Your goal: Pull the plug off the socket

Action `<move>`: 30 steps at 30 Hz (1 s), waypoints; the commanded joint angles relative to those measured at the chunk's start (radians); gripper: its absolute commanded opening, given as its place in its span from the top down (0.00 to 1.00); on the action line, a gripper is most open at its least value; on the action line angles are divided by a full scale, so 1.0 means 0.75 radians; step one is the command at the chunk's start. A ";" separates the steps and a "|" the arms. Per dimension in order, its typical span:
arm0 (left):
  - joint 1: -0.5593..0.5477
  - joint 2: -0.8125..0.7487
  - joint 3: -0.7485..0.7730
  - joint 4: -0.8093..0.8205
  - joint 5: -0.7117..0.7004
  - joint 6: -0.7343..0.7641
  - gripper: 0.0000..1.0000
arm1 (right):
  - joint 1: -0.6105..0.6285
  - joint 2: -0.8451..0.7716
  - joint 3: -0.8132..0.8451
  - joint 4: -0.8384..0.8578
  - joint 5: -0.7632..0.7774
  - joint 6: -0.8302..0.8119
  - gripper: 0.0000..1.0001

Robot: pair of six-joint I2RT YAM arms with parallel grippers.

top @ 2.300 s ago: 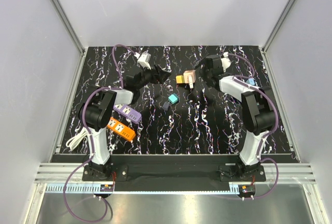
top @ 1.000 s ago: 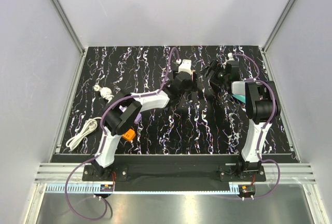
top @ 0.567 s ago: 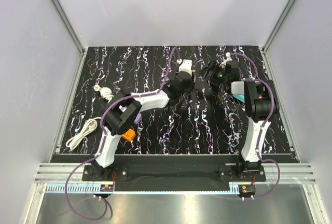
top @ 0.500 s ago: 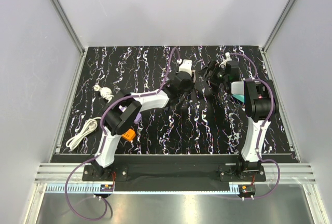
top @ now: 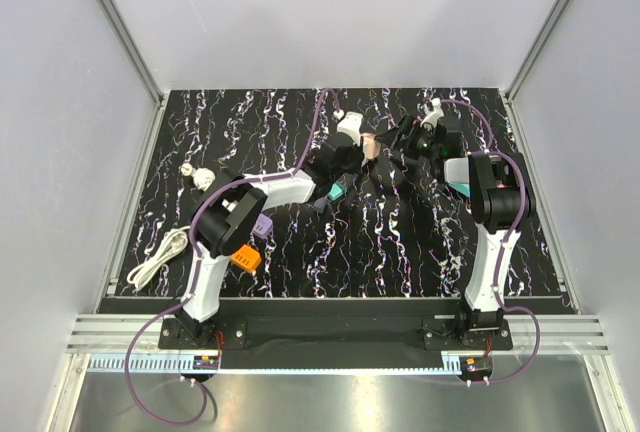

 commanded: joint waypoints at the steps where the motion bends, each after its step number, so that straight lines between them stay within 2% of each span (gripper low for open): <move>1: 0.010 -0.069 -0.022 0.038 0.076 0.042 0.83 | 0.001 0.010 0.004 0.113 -0.078 -0.008 0.01; 3: 0.014 -0.077 -0.030 0.057 0.086 0.046 0.83 | 0.009 0.018 0.014 0.111 -0.103 -0.022 0.02; 7: 0.022 -0.082 -0.043 0.061 0.092 0.048 0.87 | 0.011 0.012 0.008 0.104 -0.111 -0.045 0.13; 13: 0.049 -0.102 -0.061 0.081 0.131 0.050 0.91 | 0.013 0.010 0.010 0.094 -0.152 -0.067 0.12; 18: 0.059 -0.112 -0.084 0.096 0.139 0.052 0.94 | 0.014 0.053 0.041 0.133 -0.209 0.004 0.13; 30: 0.063 -0.122 -0.094 0.114 0.166 0.046 0.96 | 0.024 0.106 0.096 0.125 -0.274 0.031 0.14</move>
